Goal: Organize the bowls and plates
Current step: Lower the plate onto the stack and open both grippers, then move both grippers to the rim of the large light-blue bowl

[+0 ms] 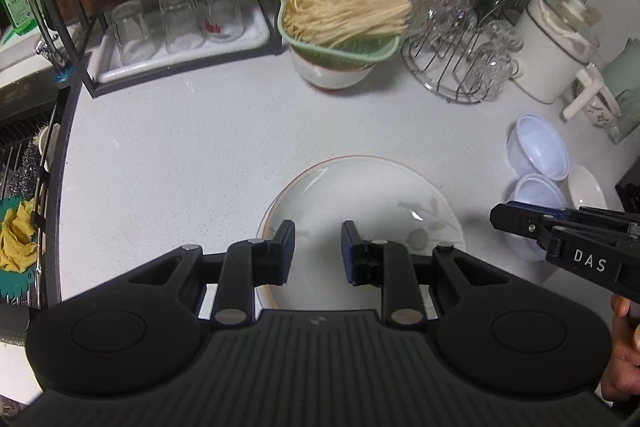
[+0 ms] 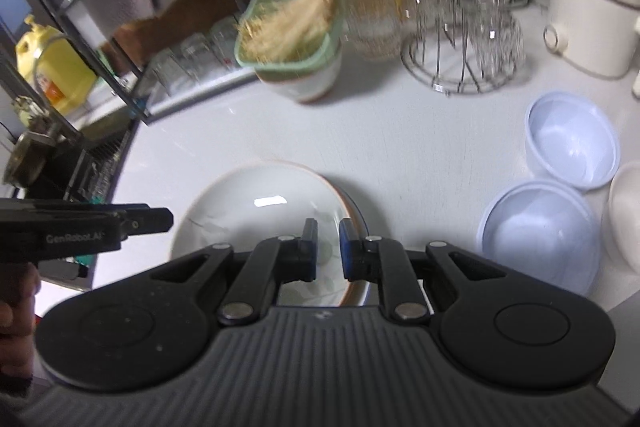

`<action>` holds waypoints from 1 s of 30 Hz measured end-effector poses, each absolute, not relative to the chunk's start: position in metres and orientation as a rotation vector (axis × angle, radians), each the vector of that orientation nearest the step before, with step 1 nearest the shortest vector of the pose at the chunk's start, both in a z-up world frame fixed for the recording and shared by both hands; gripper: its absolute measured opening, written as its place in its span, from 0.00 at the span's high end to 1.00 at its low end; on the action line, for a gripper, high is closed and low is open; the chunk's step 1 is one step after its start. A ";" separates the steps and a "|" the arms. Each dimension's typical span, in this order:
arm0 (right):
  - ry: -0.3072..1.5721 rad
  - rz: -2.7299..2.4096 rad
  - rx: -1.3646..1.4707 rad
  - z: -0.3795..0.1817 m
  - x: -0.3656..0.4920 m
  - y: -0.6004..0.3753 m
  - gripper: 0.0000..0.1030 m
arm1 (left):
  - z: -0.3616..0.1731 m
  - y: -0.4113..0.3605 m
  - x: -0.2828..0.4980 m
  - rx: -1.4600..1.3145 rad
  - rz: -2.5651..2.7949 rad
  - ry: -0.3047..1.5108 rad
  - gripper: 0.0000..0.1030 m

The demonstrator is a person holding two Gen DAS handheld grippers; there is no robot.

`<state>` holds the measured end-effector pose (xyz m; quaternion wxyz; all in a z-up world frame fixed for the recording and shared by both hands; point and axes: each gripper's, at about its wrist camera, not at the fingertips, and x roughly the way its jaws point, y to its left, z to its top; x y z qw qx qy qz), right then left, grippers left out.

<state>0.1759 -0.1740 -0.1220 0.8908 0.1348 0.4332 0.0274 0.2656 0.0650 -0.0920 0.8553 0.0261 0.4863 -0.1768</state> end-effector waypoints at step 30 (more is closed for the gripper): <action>0.663 0.095 0.209 -0.058 0.057 -0.199 0.85 | -0.030 0.036 0.120 0.017 -0.303 0.851 0.33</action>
